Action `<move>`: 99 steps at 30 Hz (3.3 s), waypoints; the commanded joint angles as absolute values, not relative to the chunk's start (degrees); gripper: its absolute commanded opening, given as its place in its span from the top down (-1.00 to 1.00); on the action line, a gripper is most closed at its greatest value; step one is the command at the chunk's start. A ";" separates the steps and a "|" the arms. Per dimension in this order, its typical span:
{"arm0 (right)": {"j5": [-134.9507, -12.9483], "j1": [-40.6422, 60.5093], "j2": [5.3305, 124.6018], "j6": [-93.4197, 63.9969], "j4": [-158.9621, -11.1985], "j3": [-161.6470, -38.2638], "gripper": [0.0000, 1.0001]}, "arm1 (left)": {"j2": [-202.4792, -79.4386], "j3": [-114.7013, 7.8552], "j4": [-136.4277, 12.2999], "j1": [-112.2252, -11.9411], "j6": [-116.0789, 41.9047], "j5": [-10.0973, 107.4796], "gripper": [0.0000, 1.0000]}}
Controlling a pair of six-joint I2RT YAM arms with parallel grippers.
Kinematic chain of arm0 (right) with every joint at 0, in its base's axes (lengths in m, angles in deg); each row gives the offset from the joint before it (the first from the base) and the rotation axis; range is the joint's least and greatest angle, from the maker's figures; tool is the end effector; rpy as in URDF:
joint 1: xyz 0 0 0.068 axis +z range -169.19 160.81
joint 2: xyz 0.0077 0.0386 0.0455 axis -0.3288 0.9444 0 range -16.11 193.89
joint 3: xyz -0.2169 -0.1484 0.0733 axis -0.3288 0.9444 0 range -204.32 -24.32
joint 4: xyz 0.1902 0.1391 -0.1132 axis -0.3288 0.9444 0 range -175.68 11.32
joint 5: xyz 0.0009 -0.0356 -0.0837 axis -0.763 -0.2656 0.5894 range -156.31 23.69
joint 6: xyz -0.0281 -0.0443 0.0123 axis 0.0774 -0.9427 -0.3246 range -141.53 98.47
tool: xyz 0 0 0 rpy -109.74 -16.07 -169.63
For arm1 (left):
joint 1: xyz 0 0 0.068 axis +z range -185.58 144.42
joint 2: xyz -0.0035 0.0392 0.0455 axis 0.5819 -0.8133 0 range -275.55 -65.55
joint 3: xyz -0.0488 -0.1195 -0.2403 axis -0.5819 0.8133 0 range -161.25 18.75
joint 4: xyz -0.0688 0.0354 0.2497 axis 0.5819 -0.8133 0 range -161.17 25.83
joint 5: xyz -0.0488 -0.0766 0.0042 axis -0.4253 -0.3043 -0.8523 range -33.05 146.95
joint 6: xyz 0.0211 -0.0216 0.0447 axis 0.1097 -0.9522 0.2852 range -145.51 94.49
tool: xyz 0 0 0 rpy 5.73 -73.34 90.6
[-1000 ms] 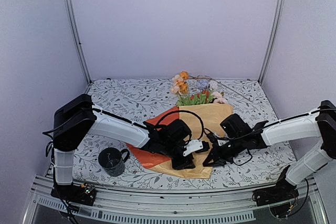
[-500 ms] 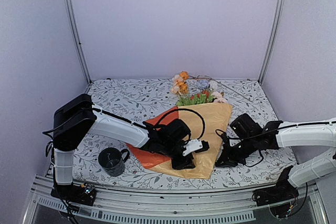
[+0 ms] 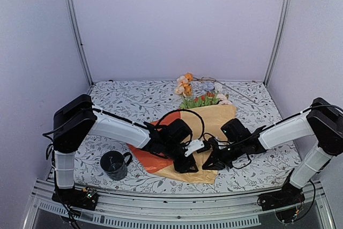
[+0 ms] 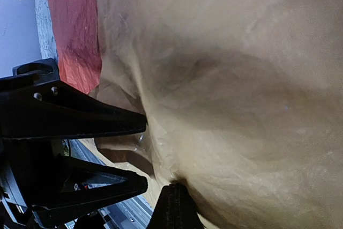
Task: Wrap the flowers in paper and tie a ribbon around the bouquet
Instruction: Press the fold line on the 2/3-folded wrapping paper, then pick up the two-thirds-folded wrapping paper from the center of the board, then fold the two-thirds-folded wrapping paper at the center of the board.
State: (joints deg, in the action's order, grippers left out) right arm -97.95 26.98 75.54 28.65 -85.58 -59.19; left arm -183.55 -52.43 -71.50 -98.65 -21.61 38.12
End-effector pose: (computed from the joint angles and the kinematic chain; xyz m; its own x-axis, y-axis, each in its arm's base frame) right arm 0.1729 0.2071 0.1180 -0.9956 -0.0930 -0.0125 -0.0750 0.7092 0.7010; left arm 0.1793 -0.3781 0.1216 -0.3031 0.7387 -0.6020 0.9522 0.2104 -0.2213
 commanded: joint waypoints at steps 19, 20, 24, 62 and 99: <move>-88.19 27.93 77.06 24.72 -79.47 -59.39 1.00 | -172.07 -43.02 -87.25 -66.36 -43.21 52.66 -0.91; -88.19 28.03 77.04 24.58 -79.52 -59.35 1.00 | -173.33 -43.68 -87.58 -66.42 -42.90 52.76 -0.92; -88.03 28.16 77.05 24.16 -79.60 -58.88 1.00 | -174.27 -42.36 -83.07 -66.30 -41.33 46.63 -0.89; -87.75 28.89 79.63 19.58 -72.32 -66.94 1.00 | -161.66 -38.75 -73.24 -75.15 -44.41 32.22 1.00; -94.28 24.94 67.56 24.97 -80.70 -62.55 0.96 | -204.39 -80.03 -65.94 -84.12 -58.90 26.56 1.00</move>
State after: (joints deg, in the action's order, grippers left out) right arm -96.44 27.83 71.80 24.56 -83.70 -62.49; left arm -202.52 -77.65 -64.09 -83.55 -60.58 23.37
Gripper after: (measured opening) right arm 0.012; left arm 0.005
